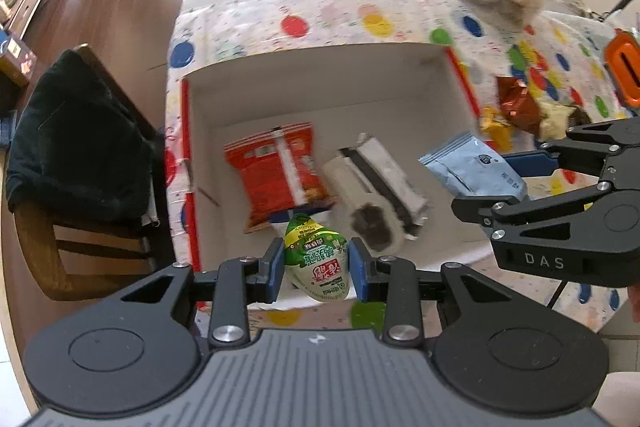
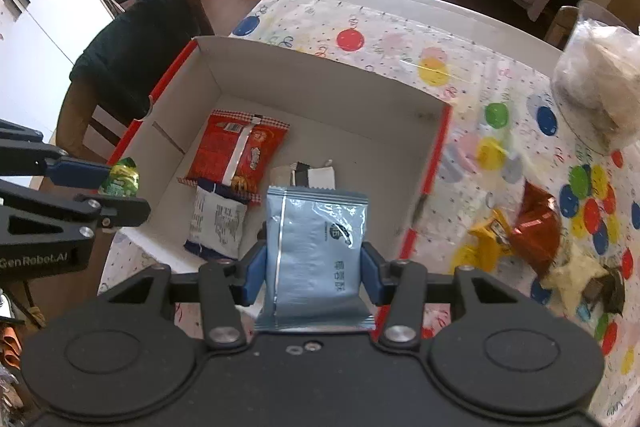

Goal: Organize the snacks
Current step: 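Carry the yogurt pouch and blue packet over the shoebox with both grippers, then open both grippers to drop the pouch and blue packet into the shoebox, then move both grippers back over the remaining snacks on the tablecloth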

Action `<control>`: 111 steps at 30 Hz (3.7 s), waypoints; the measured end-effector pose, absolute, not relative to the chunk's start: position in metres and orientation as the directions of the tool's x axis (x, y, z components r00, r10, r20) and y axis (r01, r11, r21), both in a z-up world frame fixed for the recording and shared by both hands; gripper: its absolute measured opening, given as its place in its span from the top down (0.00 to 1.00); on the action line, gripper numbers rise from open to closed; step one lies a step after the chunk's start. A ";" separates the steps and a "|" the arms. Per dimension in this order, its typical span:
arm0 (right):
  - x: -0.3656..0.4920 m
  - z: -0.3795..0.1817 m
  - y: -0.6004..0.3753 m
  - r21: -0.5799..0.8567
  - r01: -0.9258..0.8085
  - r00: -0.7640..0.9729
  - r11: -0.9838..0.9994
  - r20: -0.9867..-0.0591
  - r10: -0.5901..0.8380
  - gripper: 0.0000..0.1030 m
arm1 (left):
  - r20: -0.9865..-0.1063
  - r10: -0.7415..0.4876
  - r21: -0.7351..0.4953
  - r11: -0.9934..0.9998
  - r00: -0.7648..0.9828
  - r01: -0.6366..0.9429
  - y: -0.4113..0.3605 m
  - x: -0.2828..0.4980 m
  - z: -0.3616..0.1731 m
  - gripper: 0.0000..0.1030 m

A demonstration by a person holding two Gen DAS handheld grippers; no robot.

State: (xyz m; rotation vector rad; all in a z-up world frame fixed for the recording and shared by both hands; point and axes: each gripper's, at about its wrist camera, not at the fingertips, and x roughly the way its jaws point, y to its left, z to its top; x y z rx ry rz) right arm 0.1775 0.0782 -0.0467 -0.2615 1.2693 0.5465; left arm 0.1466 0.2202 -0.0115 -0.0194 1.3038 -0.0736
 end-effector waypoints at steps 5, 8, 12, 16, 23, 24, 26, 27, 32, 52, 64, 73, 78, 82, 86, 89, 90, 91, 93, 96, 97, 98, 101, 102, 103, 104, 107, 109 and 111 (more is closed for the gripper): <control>0.187 -0.066 0.097 0.076 -0.537 0.203 0.840 -0.955 0.216 0.54 | -0.968 -0.028 -0.017 0.999 0.249 0.045 0.230 0.157 -0.032 0.68; 0.190 -0.080 0.105 0.054 -0.541 0.201 0.839 -0.961 0.191 0.54 | -0.972 -0.004 0.011 0.998 0.237 0.061 0.229 0.163 -0.047 0.68; 0.192 -0.097 0.112 0.030 -0.552 0.200 0.834 -0.965 0.167 0.54 | -0.976 0.013 0.029 0.997 0.216 0.071 0.229 0.169 -0.067 0.68; 0.195 -0.113 0.117 0.028 -0.545 0.186 0.838 -0.971 0.153 0.54 | -0.979 0.035 0.050 0.996 0.201 0.073 0.230 0.173 -0.083 0.68; 0.193 -0.129 0.124 0.034 -0.550 0.171 0.835 -0.973 0.153 0.54 | -0.982 0.053 0.069 0.994 0.180 0.086 0.227 0.174 -0.104 0.68; 0.193 -0.131 0.124 0.034 -0.547 0.170 0.836 -0.974 0.151 0.54 | -0.983 0.055 0.070 0.994 0.175 0.086 0.227 0.174 -0.106 0.68; 0.192 -0.134 0.125 0.032 -0.552 0.171 0.833 -0.974 0.151 0.54 | -0.986 0.054 0.068 0.994 0.161 0.084 0.227 0.173 -0.111 0.68; 0.191 -0.136 0.126 0.032 -0.552 0.169 0.833 -0.974 0.149 0.54 | -0.986 0.053 0.067 0.994 0.158 0.085 0.226 0.174 -0.114 0.68; 0.188 -0.141 0.127 0.042 -0.569 0.154 0.821 -0.976 0.156 0.53 | -0.988 0.048 0.062 0.994 0.149 0.086 0.221 0.171 -0.120 0.67; 0.170 -0.094 0.101 0.081 -0.539 0.207 0.838 -0.952 0.225 0.38 | -0.971 0.008 0.024 0.998 0.239 0.064 0.214 0.144 -0.082 0.51; 0.150 -0.047 0.069 0.130 -0.518 0.248 0.846 -0.923 0.294 0.27 | -0.939 -0.036 -0.014 0.998 0.342 0.065 0.201 0.127 -0.035 0.42; 0.132 -0.033 0.033 0.157 -0.496 0.249 0.854 -0.917 0.313 0.20 | -0.924 -0.068 -0.029 0.994 0.376 0.107 0.171 0.114 -0.017 0.36; 0.126 -0.031 0.007 0.164 -0.475 0.246 0.864 -0.918 0.310 0.16 | -0.917 -0.075 -0.022 0.990 0.391 0.136 0.146 0.109 -0.012 0.32; 0.123 -0.031 -0.018 0.175 -0.451 0.244 0.875 -0.919 0.310 0.13 | -0.912 -0.084 -0.021 0.987 0.402 0.158 0.124 0.108 -0.010 0.29; 0.123 -0.037 -0.047 0.176 -0.418 0.236 0.891 -0.926 0.294 0.12 | -0.903 -0.086 -0.021 0.988 0.422 0.155 0.102 0.108 -0.009 0.26; 0.125 -0.042 -0.071 0.180 -0.385 0.231 0.905 -0.931 0.283 0.08 | -0.897 -0.085 -0.016 0.987 0.434 0.161 0.081 0.110 -0.009 0.21; 0.126 -0.043 -0.080 0.178 -0.376 0.234 0.909 -0.931 0.279 0.06 | -0.897 -0.087 -0.017 0.986 0.433 0.164 0.074 0.112 -0.009 0.21; 0.127 -0.044 -0.088 0.177 -0.367 0.237 0.913 -0.931 0.276 0.04 | -0.898 -0.092 -0.020 0.986 0.430 0.168 0.067 0.114 -0.011 0.20; 0.128 -0.047 -0.103 0.186 -0.350 0.231 0.918 -0.933 0.278 0.04 | -0.904 -0.102 -0.028 0.983 0.416 0.180 0.052 0.117 -0.014 0.20; 0.131 -0.052 -0.128 0.192 -0.329 0.223 0.925 -0.936 0.273 0.03 | -0.911 -0.112 -0.035 0.980 0.398 0.196 0.028 0.122 -0.021 0.20; 0.131 -0.055 -0.137 0.191 -0.321 0.219 0.927 -0.938 0.269 0.03 | -0.914 -0.115 -0.038 0.979 0.389 0.201 0.020 0.124 -0.024 0.20; 0.133 -0.057 -0.145 0.193 -0.315 0.214 0.929 -0.940 0.267 0.03 | -0.917 -0.119 -0.042 0.978 0.382 0.205 0.013 0.126 -0.026 0.20; 0.138 -0.066 -0.171 0.192 -0.285 0.195 0.939 -0.948 0.252 0.03 | -0.925 -0.129 -0.052 0.975 0.359 0.217 -0.007 0.134 -0.033 0.20; 0.140 -0.069 -0.180 0.189 -0.275 0.191 0.943 -0.950 0.246 0.03 | -0.926 -0.129 -0.051 0.974 0.355 0.219 -0.014 0.136 -0.035 0.20; 0.143 -0.072 -0.189 0.185 -0.266 0.188 0.946 -0.953 0.239 0.03 | -0.928 -0.131 -0.053 0.973 0.349 0.225 -0.021 0.140 -0.037 0.20; 0.145 -0.074 -0.198 0.179 -0.259 0.186 0.949 -0.955 0.231 0.03 | -0.930 -0.132 -0.054 0.972 0.343 0.229 -0.025 0.143 -0.039 0.20; 0.155 -0.080 -0.224 0.165 -0.236 0.189 0.958 -0.959 0.212 0.03 | -0.936 -0.129 -0.052 0.971 0.328 0.233 -0.041 0.155 -0.047 0.20; 0.163 -0.084 -0.241 0.152 -0.219 0.196 0.964 -0.961 0.196 0.03 | -0.939 -0.126 -0.049 0.971 0.320 0.236 -0.051 0.165 -0.051 0.20; 0.173 -0.090 -0.256 0.139 -0.203 0.199 0.969 -0.964 0.180 0.03 | -0.942 -0.115 -0.038 0.970 0.316 0.241 -0.060 0.176 -0.055 0.20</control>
